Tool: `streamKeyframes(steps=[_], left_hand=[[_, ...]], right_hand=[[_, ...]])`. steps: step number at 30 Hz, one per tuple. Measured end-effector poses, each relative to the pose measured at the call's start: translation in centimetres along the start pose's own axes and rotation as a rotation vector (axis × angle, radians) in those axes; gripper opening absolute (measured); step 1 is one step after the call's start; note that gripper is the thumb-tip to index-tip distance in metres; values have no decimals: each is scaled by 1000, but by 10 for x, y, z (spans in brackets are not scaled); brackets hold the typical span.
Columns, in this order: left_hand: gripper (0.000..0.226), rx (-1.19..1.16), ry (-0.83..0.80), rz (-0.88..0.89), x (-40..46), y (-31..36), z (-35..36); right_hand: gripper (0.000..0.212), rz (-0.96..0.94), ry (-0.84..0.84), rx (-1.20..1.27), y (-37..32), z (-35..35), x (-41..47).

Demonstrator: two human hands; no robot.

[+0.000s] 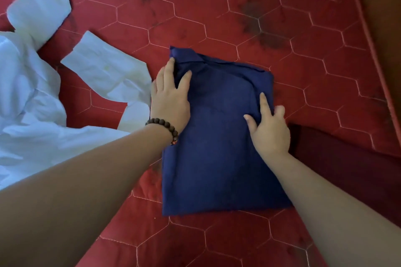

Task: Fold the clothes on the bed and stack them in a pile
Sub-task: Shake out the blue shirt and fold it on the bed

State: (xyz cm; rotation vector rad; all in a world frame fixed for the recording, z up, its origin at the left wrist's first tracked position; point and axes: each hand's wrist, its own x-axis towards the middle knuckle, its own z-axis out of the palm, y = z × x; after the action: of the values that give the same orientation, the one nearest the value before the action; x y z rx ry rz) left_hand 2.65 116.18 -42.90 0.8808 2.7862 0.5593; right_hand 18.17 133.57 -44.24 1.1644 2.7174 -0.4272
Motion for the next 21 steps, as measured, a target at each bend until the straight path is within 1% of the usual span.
streamKeyframes(steps=[2,4,5,7,9,11,15,18,21], left_hand=[[58,95,83,123,3,8,3],[61,164,19,226,4,14,12],[64,195,-38,228,6,14,18],[71,247,-139,170,9,9,30],[74,276,-199,120,11,1,41],[74,264,-224,105,12,-6,47],[74,236,-187,124,11,-15,56],[74,230,-169,139,12,-19,58],[73,225,-188,149,12,-22,56]], right_hand=[[65,-58,161,-92,-1,-2,-2],[59,-212,256,-93,-12,1,-2],[57,-303,252,-75,-21,5,0],[57,-446,156,-67,-40,15,7],[57,-503,31,-112,-54,26,15],[57,-500,-37,-159,-57,36,22],[58,-446,29,-193,-53,47,23],[62,-340,76,-193,-53,51,22],[62,-183,103,-192,-45,51,19]])
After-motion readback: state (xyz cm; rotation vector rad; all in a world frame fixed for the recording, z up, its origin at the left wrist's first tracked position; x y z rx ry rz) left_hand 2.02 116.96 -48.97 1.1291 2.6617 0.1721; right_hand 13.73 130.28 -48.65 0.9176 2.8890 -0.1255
